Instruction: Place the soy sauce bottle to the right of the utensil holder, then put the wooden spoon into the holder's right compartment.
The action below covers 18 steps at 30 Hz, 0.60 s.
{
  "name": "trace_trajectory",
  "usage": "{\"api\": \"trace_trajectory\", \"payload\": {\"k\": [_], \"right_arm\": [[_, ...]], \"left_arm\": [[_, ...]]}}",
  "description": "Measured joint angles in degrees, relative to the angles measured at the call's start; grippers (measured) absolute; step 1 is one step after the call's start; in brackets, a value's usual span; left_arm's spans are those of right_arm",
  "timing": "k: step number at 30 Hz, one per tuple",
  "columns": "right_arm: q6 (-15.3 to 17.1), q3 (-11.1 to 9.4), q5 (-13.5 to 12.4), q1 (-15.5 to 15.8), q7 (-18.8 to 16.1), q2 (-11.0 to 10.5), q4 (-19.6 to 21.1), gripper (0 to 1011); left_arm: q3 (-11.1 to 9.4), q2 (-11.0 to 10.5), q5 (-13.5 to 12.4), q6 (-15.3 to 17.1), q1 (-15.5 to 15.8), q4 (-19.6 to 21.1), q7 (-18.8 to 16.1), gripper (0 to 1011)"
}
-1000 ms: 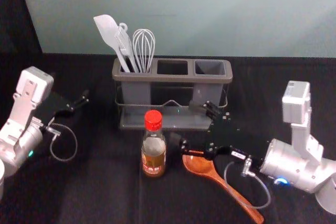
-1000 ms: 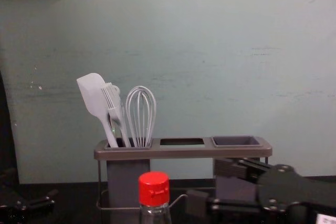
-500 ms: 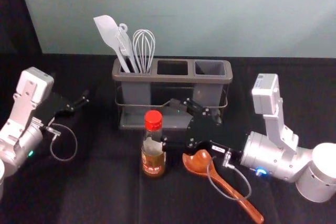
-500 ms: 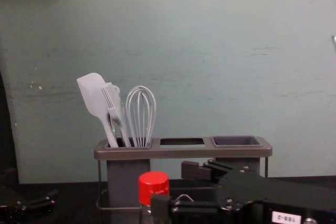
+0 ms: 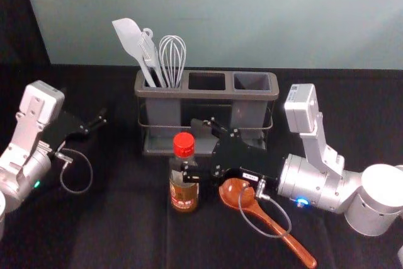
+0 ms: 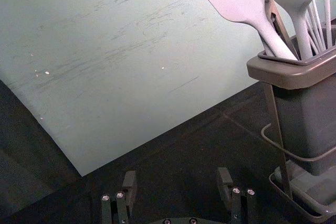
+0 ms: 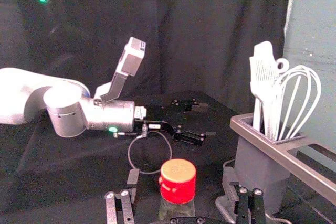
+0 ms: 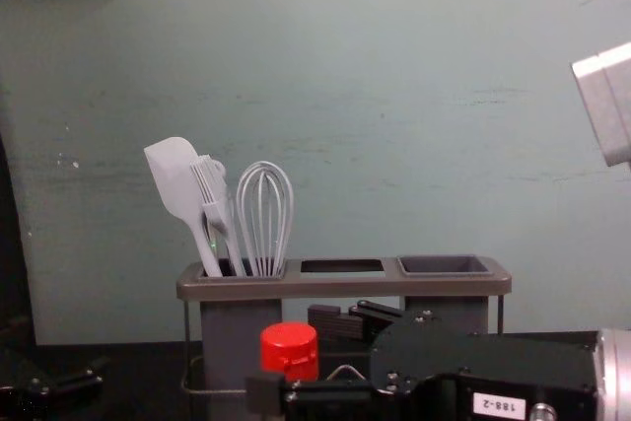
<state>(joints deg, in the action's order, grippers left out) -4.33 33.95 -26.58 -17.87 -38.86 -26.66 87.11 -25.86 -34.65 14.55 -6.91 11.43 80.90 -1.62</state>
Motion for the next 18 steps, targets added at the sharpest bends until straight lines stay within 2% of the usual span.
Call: {"api": "trace_trajectory", "payload": {"k": [18], "right_arm": [[1.2,1.2,0.1,-1.6,0.3,1.3,-1.5,1000]], "left_arm": [[0.0,0.0,0.0,0.0,0.0,0.0,0.0,1005]]}}
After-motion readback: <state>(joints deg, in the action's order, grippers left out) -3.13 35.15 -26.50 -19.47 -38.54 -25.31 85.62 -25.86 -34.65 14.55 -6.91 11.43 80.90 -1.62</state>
